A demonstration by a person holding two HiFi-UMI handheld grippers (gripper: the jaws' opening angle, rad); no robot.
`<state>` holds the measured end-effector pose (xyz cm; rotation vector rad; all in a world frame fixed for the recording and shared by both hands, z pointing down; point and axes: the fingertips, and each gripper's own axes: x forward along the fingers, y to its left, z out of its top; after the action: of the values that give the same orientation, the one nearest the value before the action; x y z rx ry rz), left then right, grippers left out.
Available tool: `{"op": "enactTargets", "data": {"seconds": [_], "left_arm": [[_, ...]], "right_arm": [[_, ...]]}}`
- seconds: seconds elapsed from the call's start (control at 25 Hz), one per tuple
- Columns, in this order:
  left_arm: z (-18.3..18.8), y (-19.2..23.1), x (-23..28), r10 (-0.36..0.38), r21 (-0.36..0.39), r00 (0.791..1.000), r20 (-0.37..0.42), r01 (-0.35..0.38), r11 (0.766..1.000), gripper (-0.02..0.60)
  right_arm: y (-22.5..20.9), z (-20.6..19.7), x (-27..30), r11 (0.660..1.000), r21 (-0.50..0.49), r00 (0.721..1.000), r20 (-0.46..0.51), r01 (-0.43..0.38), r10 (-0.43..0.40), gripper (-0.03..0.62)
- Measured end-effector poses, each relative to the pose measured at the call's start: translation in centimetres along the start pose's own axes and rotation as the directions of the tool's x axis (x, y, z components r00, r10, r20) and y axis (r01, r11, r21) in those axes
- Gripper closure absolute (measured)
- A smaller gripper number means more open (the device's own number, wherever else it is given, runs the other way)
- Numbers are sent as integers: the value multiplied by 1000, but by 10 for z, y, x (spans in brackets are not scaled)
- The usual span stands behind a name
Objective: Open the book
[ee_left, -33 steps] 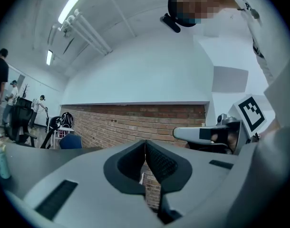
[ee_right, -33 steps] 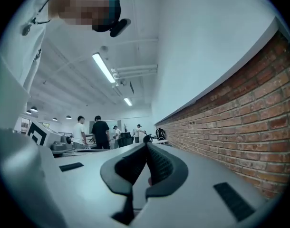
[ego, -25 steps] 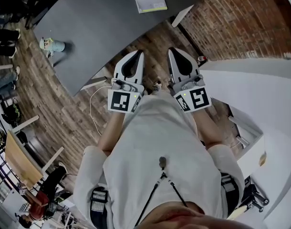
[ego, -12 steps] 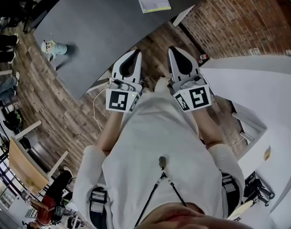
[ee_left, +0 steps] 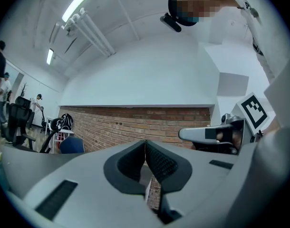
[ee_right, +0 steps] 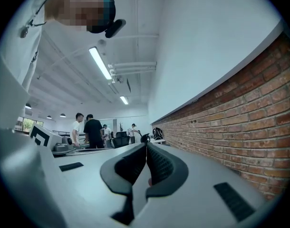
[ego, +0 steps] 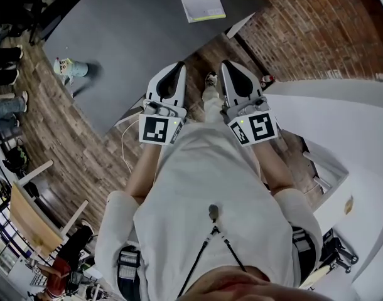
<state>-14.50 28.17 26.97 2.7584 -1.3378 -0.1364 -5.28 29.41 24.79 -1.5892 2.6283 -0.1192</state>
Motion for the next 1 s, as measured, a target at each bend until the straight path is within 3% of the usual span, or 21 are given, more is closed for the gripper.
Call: {"op": "enactTargets", "data": {"seconds": [0.28,0.64,1.0], "left_arm": [[-6,37,34,70,3,997,-19,-70,998,558],[-19,80,121,156,2,987,-38,-156,988,558],[-25,107,203,222,-4,974,-48,-222,975,558]], "right_arm": [[-33,-2,46,999,0,999,-12,-38,38,559],[-129,-14,109,999,36,998,-51,-31,33,559],[-183,-21,179,991,56,987,-99,-120,125,559]]}}
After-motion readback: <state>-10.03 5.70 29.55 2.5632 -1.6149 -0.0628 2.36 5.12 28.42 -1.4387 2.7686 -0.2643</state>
